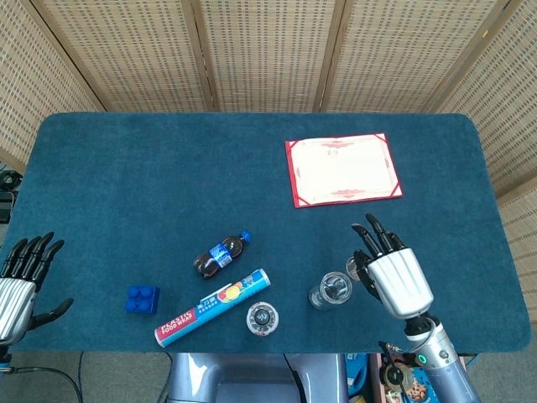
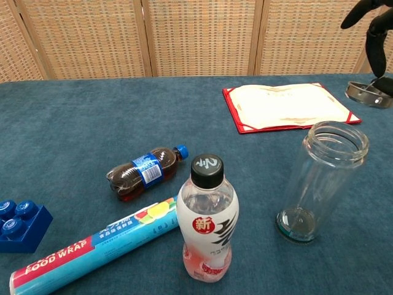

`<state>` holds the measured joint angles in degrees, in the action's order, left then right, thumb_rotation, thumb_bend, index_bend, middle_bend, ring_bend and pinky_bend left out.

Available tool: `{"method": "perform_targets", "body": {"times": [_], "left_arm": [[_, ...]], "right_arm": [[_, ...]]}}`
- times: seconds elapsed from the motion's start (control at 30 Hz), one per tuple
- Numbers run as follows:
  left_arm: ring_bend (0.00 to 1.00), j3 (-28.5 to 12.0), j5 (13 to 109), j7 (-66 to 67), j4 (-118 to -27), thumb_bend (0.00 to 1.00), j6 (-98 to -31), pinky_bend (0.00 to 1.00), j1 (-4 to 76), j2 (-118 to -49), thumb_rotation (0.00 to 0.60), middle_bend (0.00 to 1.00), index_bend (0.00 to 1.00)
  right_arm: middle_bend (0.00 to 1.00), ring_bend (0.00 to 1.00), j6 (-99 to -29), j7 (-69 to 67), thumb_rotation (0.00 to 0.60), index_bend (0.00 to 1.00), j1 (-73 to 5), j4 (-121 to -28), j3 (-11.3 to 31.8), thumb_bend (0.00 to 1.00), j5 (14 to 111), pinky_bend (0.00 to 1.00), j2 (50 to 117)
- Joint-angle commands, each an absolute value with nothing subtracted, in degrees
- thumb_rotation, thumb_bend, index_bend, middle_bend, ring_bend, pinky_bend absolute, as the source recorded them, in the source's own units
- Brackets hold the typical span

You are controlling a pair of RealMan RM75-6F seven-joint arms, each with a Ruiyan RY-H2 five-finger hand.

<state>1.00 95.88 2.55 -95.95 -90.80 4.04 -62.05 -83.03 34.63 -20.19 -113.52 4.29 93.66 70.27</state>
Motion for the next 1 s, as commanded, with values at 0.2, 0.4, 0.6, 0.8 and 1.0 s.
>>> {"method": "perform_targets", "body": {"times": [0.2,0.4,0.6,0.8,1.0], "left_arm": [[0.0,0.93,95.99,2.32,-95.82,0.21,-91.12,0.0,3.87,-62.02,0.6,0.0,0.0],[0.0,0.92,96.07,2.15,-95.72,0.21,-91.21,0.0,3.78,-62.03,0.6,0.0,0.0],[0.0,0.87,96.2,2.22,-95.69,0.21,-91.24,0.0,3.76,-62.13,0.6,0.0,0.0],[0.0,0.83,96.16,2.06,-95.54,0.21,-91.14,0.0,3.78,-62.2,0.6,0.0,0.0],[0.0,0.81,96.23,2.05,-95.47,0.21,-91.18,0.0,3.77,-62.26,0.6,0.0,0.0]], "right_arm": [[0.29,0.12,-83.7,36.15,0.6,0.64,-18.73,-114.36,3.06,0.53,96.59,0.43,71.74],[0.29,0.12,-82.97,36.56,0.6,0.64,-18.2,-114.61,2.39,0.53,97.88,0.43,72.49],[0.29,0.12,-82.07,36.86,0.6,0.64,-17.96,-114.32,2.29,0.53,98.5,0.43,73.8],[0.29,0.12,-81.45,36.97,0.6,0.64,-17.71,-113.85,2.33,0.53,98.37,0.43,74.68],[0.29,0.12,-81.16,37.2,0.6,0.64,-17.61,-113.86,2.59,0.53,98.42,0.43,75.25]]}}
